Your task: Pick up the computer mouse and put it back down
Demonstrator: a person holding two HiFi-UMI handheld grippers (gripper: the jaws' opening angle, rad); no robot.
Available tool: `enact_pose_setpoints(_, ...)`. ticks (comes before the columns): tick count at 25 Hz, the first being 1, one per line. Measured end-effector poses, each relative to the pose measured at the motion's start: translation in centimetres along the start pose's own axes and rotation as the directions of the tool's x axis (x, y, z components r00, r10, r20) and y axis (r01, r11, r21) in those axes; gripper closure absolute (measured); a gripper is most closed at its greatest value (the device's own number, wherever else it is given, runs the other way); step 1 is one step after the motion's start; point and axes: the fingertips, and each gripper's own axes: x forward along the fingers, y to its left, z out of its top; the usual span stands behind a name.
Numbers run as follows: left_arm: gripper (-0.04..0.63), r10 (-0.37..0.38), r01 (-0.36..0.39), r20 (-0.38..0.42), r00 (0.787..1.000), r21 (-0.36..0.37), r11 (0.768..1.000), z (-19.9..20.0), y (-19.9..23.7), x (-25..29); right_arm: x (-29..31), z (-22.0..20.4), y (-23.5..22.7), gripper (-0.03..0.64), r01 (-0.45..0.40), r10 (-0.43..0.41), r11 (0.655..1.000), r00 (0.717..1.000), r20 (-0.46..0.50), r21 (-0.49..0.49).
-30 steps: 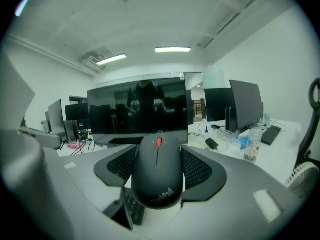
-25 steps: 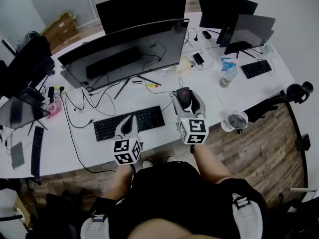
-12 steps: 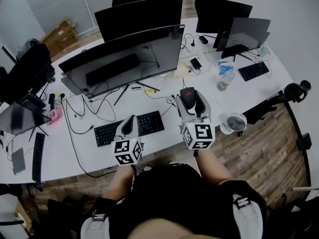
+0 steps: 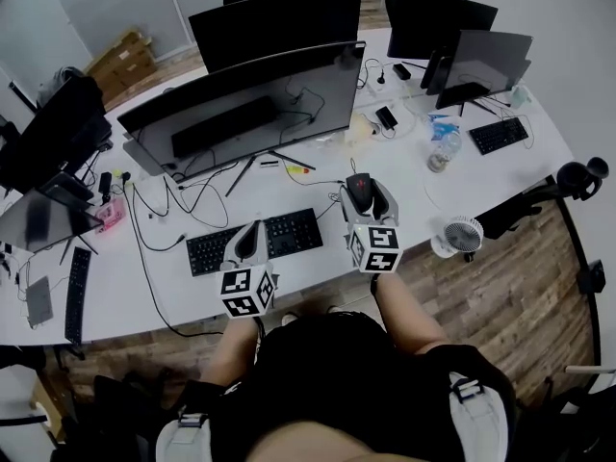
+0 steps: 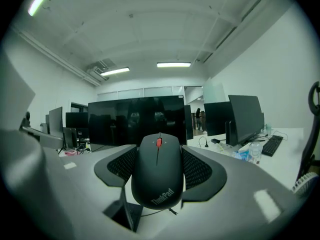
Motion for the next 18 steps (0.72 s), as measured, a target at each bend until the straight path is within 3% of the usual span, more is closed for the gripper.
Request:
enact_pose_setpoints(8,0.541,0.043,-0.043,-0.020,0.999,-0.002,0.999,-0.6,1.6,-1.2,2.2,-11.4,-0.1,0.345,-0.011,0.015,1.000,0.972,-0.233,0.019)
enact_pose_setpoints(18,0.541,0.070,-0.070,-0.052,0.996,-0.003,0.998,-1.5,2.8,-2.1,0.9,-25.4,-0.4,0.344,0.008,-0.008,1.000,0.849,-0.528,-0.003)
